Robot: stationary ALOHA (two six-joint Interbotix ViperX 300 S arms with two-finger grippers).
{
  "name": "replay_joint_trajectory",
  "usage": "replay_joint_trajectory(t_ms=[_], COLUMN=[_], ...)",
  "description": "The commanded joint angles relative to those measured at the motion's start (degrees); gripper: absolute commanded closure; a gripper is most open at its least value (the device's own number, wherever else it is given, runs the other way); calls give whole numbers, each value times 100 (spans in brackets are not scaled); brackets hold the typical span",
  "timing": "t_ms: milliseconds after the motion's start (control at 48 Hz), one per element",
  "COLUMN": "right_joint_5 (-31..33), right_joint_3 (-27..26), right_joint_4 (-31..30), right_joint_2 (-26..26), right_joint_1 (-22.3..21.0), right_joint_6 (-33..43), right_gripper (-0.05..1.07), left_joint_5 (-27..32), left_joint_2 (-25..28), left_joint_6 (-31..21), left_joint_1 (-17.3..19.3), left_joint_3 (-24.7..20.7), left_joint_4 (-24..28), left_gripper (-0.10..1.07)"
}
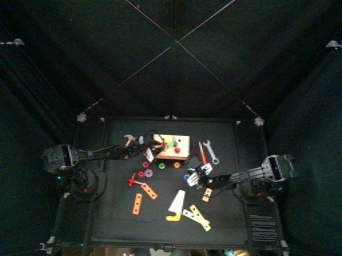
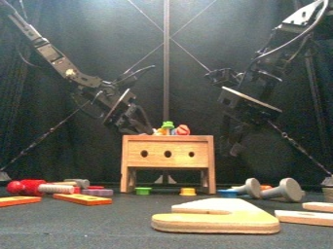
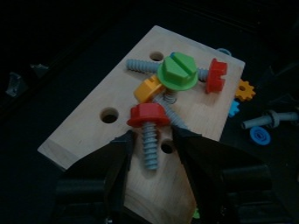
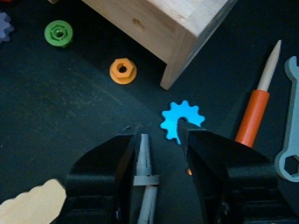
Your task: Place red screw on bench
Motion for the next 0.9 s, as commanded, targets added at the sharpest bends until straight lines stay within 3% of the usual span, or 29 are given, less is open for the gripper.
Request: replay_joint_trajectory(t_ms=[0, 417, 875], right_joint_5=[-9, -18, -18], right_joint_3=[-123, -132, -237], right_joint_4=[-18, -18, 44], right_joint_2=[-79, -79, -79], right_joint_1=[-18, -18, 9], right_joint_6=[9, -9, -26], right_gripper=[25, 25, 25], left_joint_5=[-105, -527, -1143], left_joint_2=[-141, -413, -712], left_joint_6=[9, 9, 0], left_joint_1=[9, 9, 18], left_joint_3=[-53, 123, 747], left_joint_4=[18, 70, 79], left_gripper=[17, 17, 17])
